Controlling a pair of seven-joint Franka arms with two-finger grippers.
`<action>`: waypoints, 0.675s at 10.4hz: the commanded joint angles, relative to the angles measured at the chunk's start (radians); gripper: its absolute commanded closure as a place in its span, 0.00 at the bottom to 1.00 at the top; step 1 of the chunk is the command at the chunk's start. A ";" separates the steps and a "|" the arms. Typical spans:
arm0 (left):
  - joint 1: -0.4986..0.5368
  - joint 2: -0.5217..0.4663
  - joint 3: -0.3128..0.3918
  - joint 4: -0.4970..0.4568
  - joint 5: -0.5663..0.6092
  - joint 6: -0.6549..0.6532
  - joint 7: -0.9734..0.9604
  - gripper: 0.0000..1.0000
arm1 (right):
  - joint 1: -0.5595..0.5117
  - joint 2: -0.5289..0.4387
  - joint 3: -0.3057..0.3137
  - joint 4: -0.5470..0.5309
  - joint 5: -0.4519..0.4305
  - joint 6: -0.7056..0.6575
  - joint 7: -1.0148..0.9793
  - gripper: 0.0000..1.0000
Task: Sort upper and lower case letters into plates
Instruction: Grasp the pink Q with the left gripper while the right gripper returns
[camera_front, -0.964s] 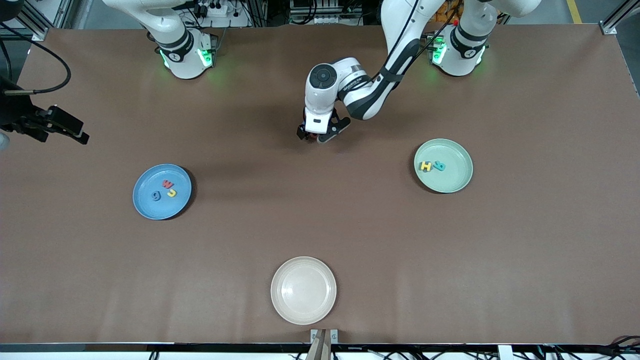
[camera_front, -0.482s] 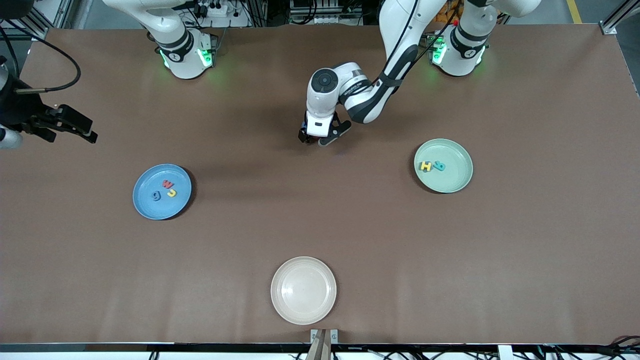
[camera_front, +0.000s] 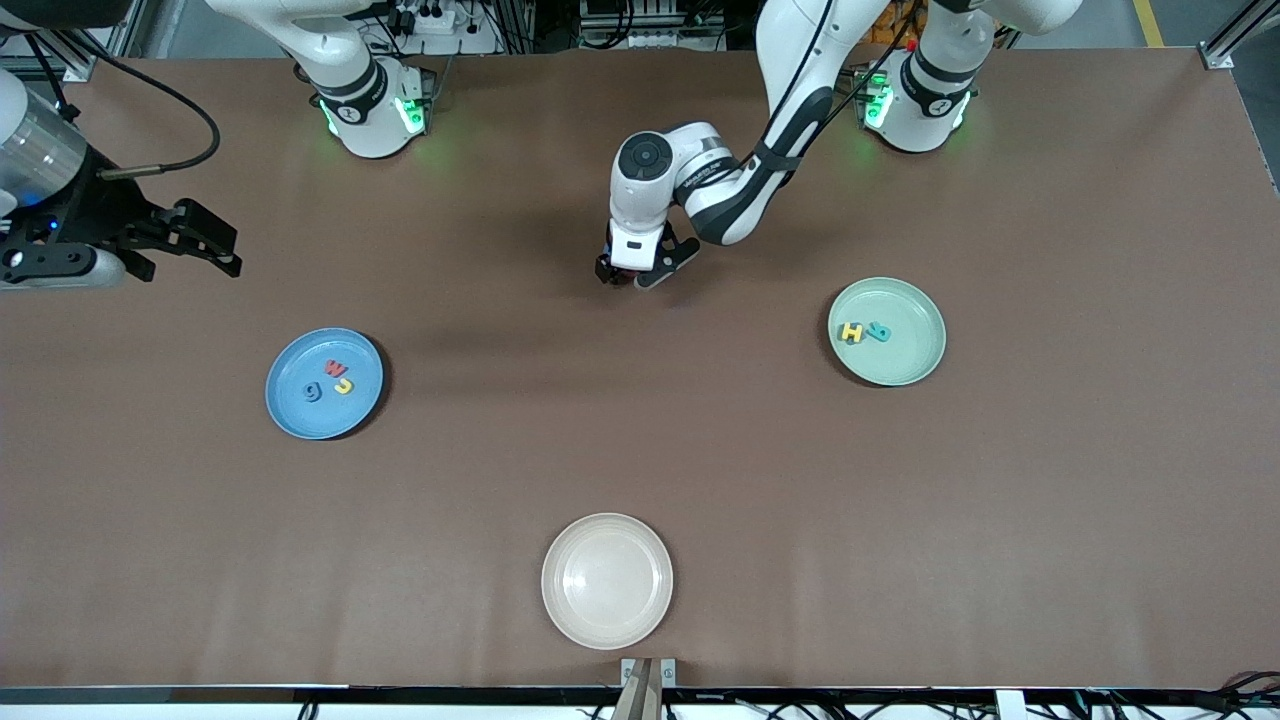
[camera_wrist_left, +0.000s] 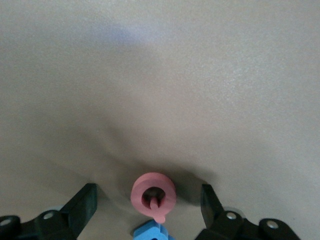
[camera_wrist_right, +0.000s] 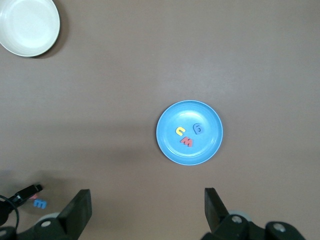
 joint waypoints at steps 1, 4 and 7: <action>-0.015 0.007 0.012 0.016 0.034 0.001 -0.047 0.37 | -0.035 -0.017 0.022 -0.004 -0.014 -0.037 -0.017 0.00; -0.015 0.008 0.013 0.018 0.036 -0.012 -0.047 0.56 | -0.033 -0.015 0.040 -0.004 -0.014 -0.025 -0.017 0.00; -0.012 0.008 0.013 0.018 0.036 -0.013 -0.040 0.80 | -0.033 -0.018 0.056 -0.004 -0.016 -0.034 -0.016 0.00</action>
